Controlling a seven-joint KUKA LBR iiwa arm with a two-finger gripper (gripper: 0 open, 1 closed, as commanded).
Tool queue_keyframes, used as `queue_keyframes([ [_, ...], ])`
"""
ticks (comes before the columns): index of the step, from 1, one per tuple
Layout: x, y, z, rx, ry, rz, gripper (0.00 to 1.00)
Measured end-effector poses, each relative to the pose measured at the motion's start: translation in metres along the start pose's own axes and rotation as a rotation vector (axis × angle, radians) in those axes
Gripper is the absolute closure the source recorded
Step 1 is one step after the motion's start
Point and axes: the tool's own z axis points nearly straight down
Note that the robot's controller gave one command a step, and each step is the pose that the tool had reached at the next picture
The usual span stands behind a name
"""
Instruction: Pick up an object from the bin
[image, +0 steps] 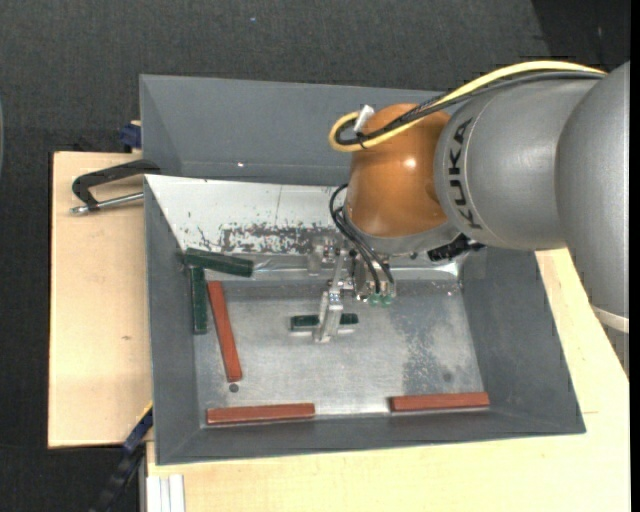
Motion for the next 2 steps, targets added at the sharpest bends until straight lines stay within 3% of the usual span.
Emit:
queue_keyframes([
  [1,-0.014,-0.041,0.049,0.002,0.007,0.033,0.0],
  [2,0.0,-0.002,0.065,0.002,0.007,0.056,1.0],
])
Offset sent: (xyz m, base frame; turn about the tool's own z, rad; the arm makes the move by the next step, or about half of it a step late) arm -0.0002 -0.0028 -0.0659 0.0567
